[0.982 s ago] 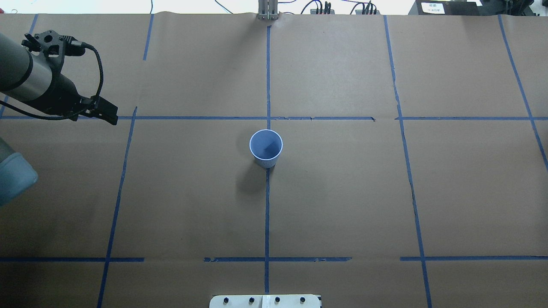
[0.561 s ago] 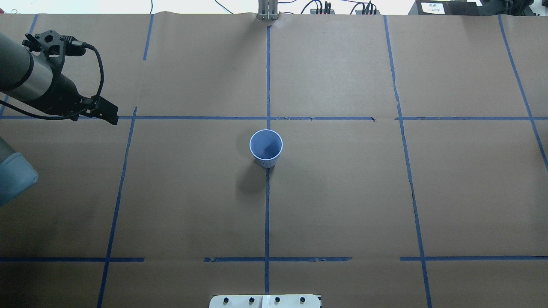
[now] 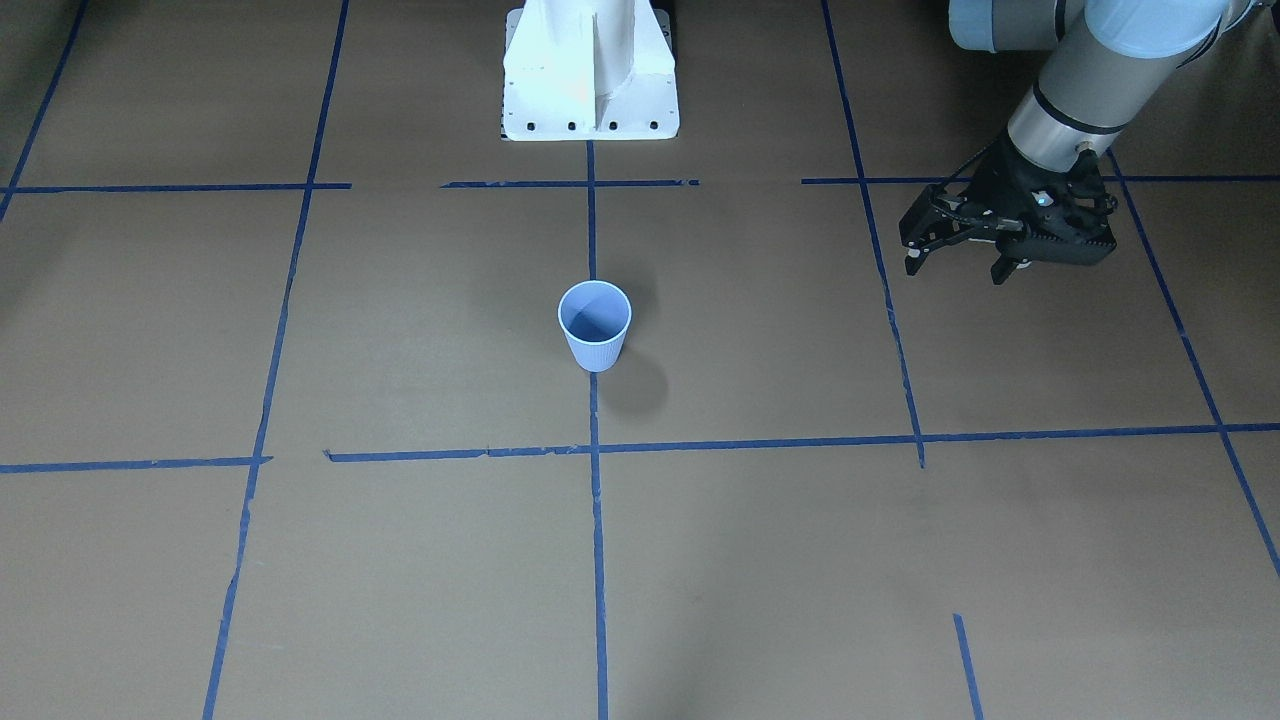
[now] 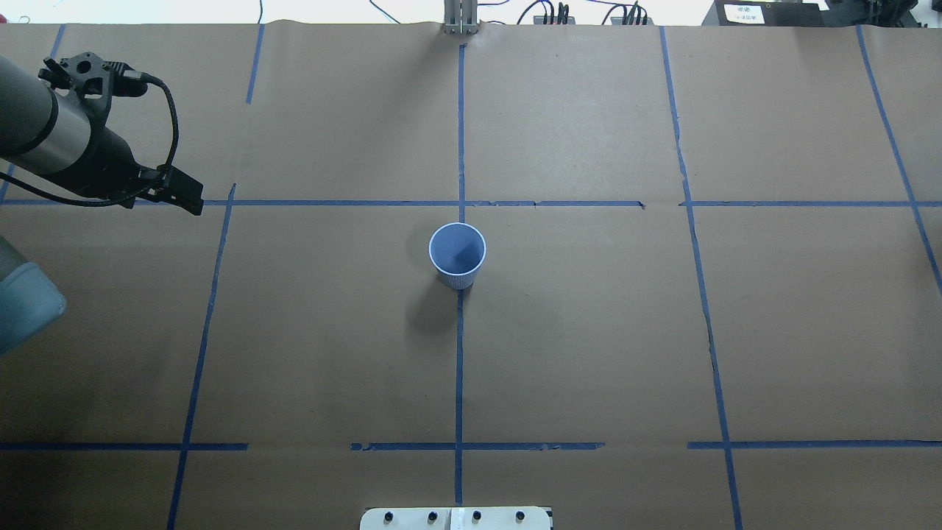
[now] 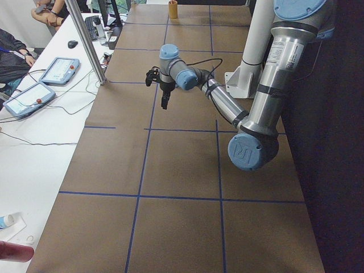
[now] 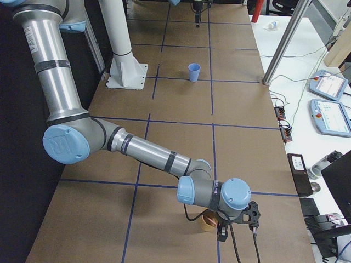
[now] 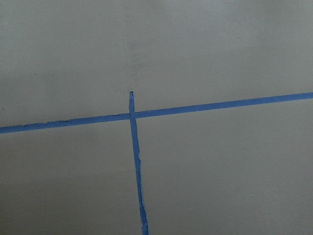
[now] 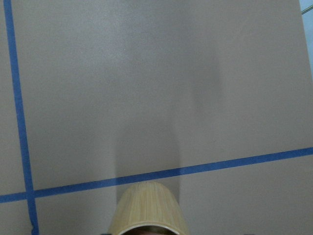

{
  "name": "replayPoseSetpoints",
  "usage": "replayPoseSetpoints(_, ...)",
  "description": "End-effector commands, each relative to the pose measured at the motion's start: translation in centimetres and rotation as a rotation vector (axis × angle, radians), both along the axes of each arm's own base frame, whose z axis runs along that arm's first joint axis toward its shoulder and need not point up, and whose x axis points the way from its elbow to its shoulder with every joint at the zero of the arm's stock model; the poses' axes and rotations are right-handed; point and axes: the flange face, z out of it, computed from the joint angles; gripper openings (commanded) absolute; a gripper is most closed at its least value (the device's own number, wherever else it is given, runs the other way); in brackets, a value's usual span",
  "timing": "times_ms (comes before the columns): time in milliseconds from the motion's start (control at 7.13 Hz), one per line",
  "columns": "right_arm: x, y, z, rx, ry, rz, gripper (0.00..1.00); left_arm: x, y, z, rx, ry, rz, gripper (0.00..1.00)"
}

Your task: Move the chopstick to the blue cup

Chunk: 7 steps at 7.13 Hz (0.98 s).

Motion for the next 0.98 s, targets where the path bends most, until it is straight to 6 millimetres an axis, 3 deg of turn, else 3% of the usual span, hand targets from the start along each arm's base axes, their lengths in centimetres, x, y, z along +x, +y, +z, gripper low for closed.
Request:
replayPoseSetpoints(0, 0.1, -0.9, -0.3, -0.009, 0.019, 0.01, 0.72, 0.0, 0.0, -0.1, -0.001, 0.002, 0.0, 1.0)
replayPoseSetpoints(421, 0.2, -1.0, -0.5, -0.006, 0.021, 0.01, 0.41, 0.0, 0.0, -0.1, -0.001, 0.003, -0.001, 1.0)
replayPoseSetpoints(841, 0.5, -2.2, -2.0, 0.019, 0.024, 0.014, 0.19, -0.1, 0.0, -0.2, 0.002, 0.004, -0.004, 1.0)
